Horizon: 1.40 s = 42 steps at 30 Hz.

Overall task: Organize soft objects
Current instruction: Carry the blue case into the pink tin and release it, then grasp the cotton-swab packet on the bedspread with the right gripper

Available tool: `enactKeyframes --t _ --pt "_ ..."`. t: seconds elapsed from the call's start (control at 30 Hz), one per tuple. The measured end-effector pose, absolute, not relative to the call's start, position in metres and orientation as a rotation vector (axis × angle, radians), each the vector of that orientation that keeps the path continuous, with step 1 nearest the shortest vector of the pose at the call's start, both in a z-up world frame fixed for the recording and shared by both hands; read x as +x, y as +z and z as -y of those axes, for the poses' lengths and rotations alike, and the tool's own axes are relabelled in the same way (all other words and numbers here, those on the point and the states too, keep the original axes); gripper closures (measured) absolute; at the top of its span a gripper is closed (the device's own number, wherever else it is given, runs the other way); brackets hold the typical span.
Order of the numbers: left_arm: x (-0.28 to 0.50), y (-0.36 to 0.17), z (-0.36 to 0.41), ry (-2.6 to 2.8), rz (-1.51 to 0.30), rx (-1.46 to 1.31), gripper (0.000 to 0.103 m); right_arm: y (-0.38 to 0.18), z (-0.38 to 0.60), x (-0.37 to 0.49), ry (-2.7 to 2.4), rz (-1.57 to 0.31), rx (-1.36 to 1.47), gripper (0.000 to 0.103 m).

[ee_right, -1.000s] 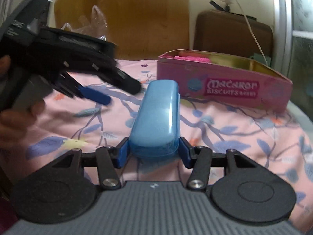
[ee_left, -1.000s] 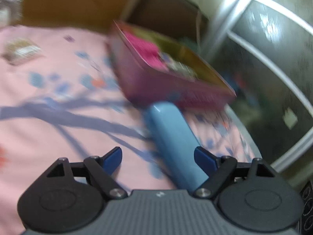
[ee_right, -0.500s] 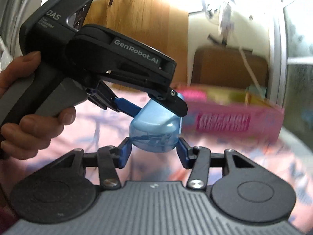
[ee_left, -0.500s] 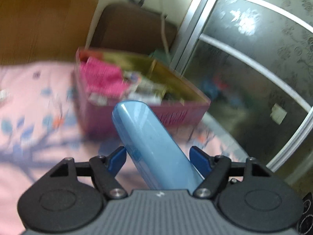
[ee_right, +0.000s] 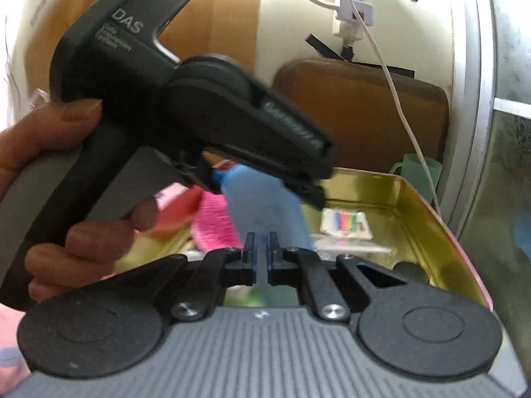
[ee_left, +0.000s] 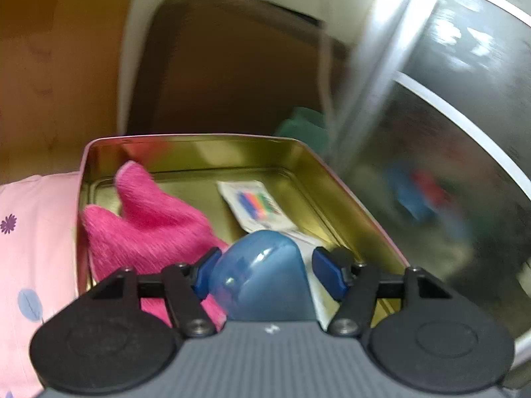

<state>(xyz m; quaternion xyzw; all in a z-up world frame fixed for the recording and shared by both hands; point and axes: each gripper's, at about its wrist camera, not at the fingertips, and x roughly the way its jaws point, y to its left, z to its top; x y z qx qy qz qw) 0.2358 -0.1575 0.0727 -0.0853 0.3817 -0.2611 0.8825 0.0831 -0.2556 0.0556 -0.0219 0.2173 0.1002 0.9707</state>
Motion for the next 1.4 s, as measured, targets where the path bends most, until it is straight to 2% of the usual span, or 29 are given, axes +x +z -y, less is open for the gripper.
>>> enactKeyframes --t 0.13,0.3,0.47,0.63,0.77,0.83,0.93,1.0,1.13,1.2,1.4 --pt "0.254 0.062 0.145 -0.478 -0.801 -0.220 0.039 0.044 0.262 0.111 0.158 -0.521 -0.088 0.091" --pt "0.250 0.073 0.121 -0.444 -0.751 -0.304 0.036 0.067 0.283 0.131 0.008 -0.539 -0.053 0.091" --pt "0.213 0.095 0.093 -0.471 -0.672 -0.287 0.036 0.084 0.292 0.094 0.080 -0.479 0.017 0.090" --pt "0.163 0.104 0.019 -0.421 -0.609 -0.299 0.035 0.095 0.264 0.063 0.220 -0.452 0.038 0.087" --pt "0.108 0.076 -0.065 -0.166 -0.559 -0.299 0.030 0.102 0.215 0.053 0.395 -0.456 0.034 0.074" --pt "0.089 0.050 -0.098 -0.031 -0.582 -0.313 0.030 0.101 0.183 0.051 0.486 -0.472 0.019 0.070" --pt "0.073 0.011 -0.132 0.138 -0.632 -0.320 0.030 0.087 0.131 0.061 0.595 -0.526 -0.003 0.058" --pt "0.063 -0.001 -0.150 0.165 -0.609 -0.367 0.031 0.071 0.094 0.072 0.635 -0.554 -0.028 0.040" --pt "0.056 -0.003 -0.160 0.220 -0.530 -0.426 0.031 0.043 0.042 0.107 0.633 -0.582 -0.051 0.027" --pt "0.053 -0.002 -0.163 0.228 -0.501 -0.442 0.031 0.035 0.022 0.134 0.622 -0.593 -0.050 0.015" --pt "0.052 -0.005 -0.171 0.212 -0.498 -0.482 0.031 0.020 -0.017 0.192 0.603 -0.735 -0.023 0.012"
